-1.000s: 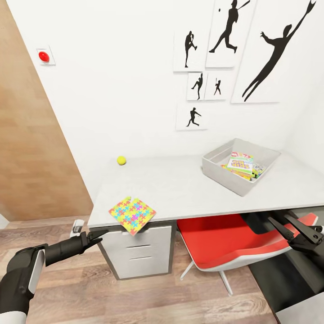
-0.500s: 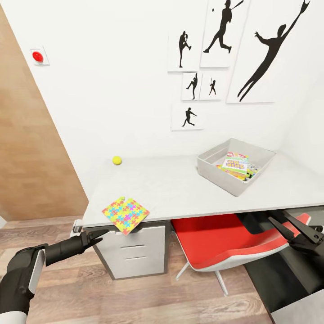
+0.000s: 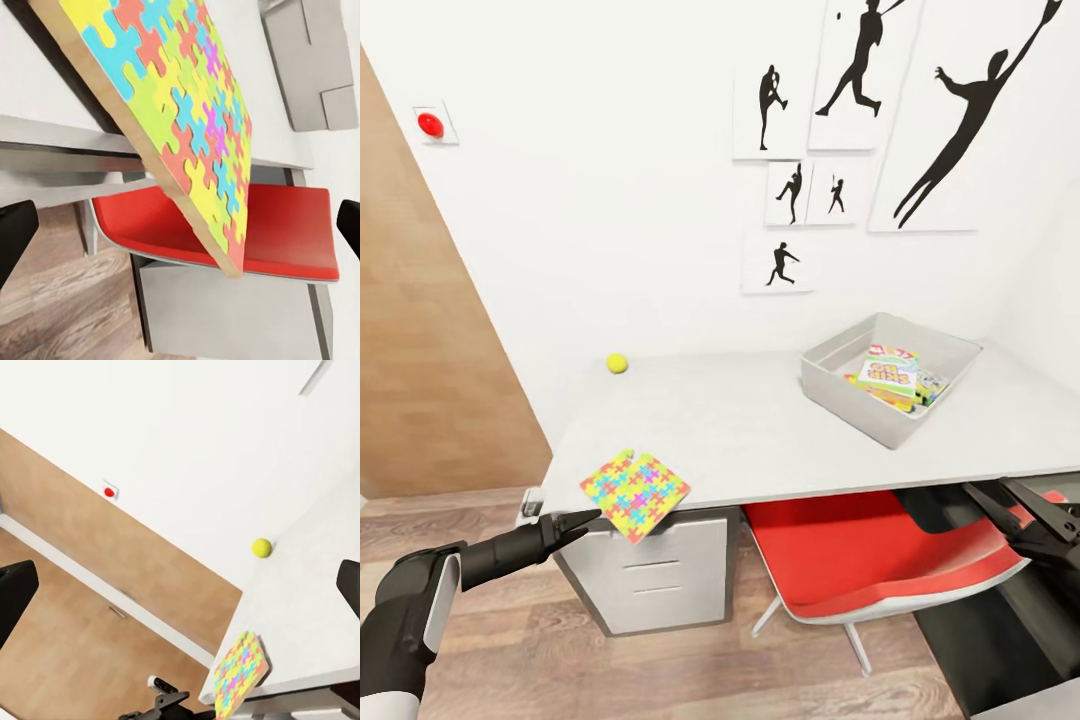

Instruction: Put all the toys in the child's room - the three board games (two on the bed and one on the table), the two jigsaw puzzles on the table, and the tennis ball on the table - inside the toy box on the table in the child's room.

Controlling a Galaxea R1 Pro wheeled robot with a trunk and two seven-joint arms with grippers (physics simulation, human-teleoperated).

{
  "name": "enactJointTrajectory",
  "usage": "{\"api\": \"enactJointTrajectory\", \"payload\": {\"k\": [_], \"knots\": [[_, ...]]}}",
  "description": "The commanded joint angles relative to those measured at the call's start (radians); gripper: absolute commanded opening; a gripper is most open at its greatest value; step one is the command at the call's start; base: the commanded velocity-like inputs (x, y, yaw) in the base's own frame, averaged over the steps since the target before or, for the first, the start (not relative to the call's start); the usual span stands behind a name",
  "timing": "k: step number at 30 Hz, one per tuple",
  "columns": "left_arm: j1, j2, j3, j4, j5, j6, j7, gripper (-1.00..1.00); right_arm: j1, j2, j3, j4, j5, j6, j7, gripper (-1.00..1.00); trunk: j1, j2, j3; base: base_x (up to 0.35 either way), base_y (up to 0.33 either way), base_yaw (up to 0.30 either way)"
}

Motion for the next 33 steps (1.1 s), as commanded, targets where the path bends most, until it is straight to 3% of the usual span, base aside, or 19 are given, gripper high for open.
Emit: {"api": "enactJointTrajectory", "payload": {"k": [1,33], "knots": [[-0.001,0.0,0.001,0.0,0.003,0.008,-0.001,1.0,-0.001,0.0,-0.001,0.0,0.002,0.004,0.004,1.0,0.0,0.0,-0.001,0.025,0.0,0.0],[-0.001,0.0,0.001,-0.001,0.003,0.008,-0.001,1.0,-0.001,0.0,-0.001,0.0,0.002,0.004,0.003,1.0,0.0,0.0,-0.001,0.033,-0.031,0.0]]}}
